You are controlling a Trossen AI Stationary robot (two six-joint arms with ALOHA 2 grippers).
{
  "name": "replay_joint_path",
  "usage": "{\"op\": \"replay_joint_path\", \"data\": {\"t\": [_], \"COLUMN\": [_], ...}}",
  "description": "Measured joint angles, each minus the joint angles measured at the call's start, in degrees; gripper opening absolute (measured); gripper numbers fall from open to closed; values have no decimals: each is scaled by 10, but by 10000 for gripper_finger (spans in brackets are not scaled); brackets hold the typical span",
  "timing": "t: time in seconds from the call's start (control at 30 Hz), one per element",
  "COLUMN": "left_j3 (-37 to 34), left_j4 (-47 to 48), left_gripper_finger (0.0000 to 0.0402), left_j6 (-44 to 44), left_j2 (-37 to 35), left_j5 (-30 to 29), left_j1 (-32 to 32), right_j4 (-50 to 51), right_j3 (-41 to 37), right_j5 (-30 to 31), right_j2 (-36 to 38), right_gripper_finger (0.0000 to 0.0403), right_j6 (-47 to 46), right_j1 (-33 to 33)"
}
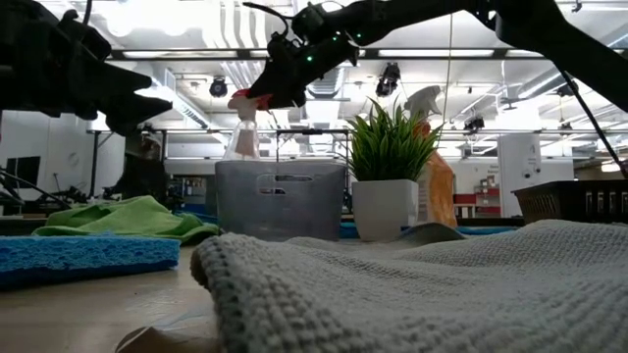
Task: Pick & Place Kitchen Items
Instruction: Put the transparent spray bottle into the transparent black bin
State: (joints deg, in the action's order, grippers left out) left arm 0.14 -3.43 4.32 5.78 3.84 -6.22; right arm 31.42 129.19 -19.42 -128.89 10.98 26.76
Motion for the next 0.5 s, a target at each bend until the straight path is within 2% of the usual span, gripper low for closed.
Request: {"op": "replay_joint_path", "data": {"t": [0.5], "left_j3": [0], "left_j4": [3], "left_gripper_finger": [308], "left_j6": [2], "left_j2": [0], "left_j5": [0], "left_j1": [0], "right_j4": [-8], "right_j3": [0], "right_j5": [-1], "right_j2": [0], "right_gripper_finger": [176], "right_j6": [-18], "right_j1": [0]}}
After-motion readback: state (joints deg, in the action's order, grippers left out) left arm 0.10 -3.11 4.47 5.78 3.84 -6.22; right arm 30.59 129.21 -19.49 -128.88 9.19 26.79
